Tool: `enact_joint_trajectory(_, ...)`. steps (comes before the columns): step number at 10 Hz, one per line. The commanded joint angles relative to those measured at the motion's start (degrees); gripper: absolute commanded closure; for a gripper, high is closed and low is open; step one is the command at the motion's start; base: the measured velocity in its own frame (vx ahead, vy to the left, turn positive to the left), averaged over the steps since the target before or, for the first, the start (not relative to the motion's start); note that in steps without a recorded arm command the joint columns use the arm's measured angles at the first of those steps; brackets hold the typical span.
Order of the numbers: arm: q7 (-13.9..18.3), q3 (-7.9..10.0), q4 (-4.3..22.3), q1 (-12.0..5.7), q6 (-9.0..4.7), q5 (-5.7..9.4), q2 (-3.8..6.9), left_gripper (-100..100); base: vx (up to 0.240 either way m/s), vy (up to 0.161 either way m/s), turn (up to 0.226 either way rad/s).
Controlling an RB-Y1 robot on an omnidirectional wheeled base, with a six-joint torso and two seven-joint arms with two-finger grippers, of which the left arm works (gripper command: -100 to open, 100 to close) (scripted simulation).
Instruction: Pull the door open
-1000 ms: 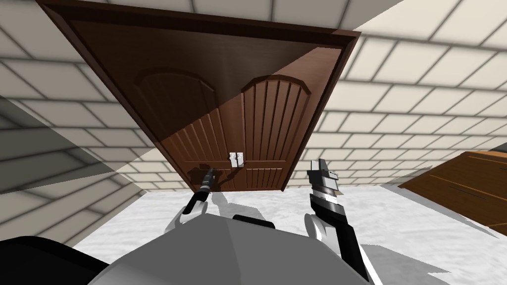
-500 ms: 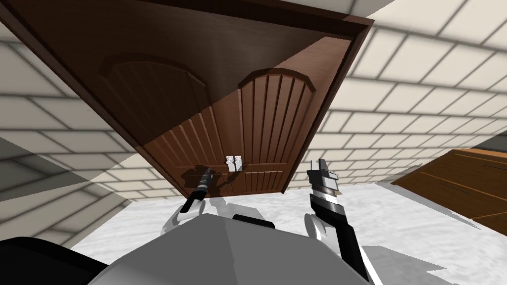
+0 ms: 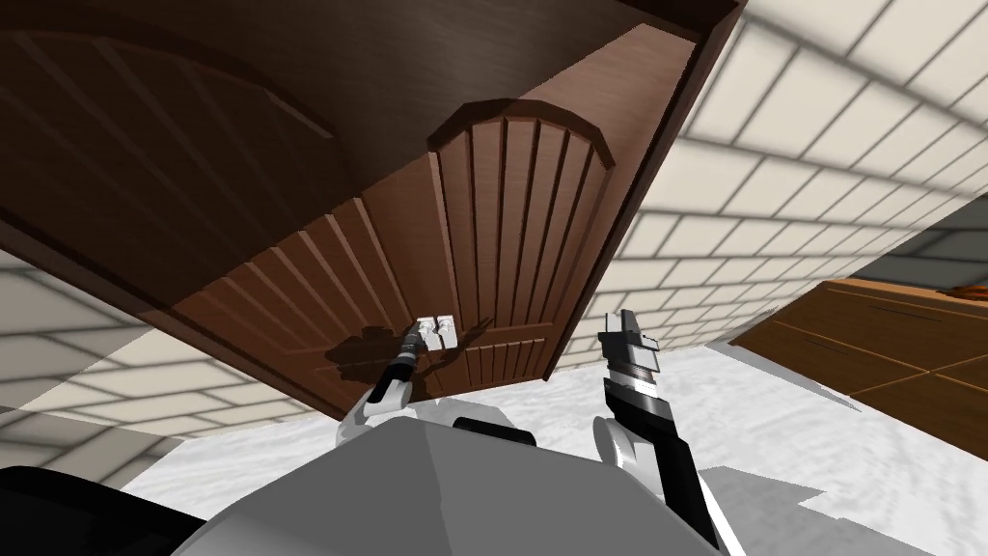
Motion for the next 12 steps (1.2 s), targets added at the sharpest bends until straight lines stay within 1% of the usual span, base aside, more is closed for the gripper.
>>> enact_joint_trajectory(1,0.03,0.12,-0.01,0.17,0.02,0.02,0.07,100,-0.01,0.01,0.031)
enact_joint_trajectory(6,0.03,0.12,-0.01,0.17,0.02,0.02,0.07,100,-0.018,0.007,-0.008)
enact_joint_trajectory(7,0.14,1.19,0.54,1.47,0.09,0.23,0.75,100,-0.098,0.039,0.138)
enact_joint_trajectory(9,0.29,1.9,0.8,2.31,0.03,0.38,1.33,100,-0.24,0.064,0.082)
enact_joint_trajectory(10,0.32,1.07,-0.73,3.04,0.01,0.36,0.97,-100,-0.201,-0.022,-0.009)
enact_joint_trajectory(12,0.52,-0.08,-1.74,3.54,-0.39,0.34,0.78,-100,-0.21,-0.112,-0.05)
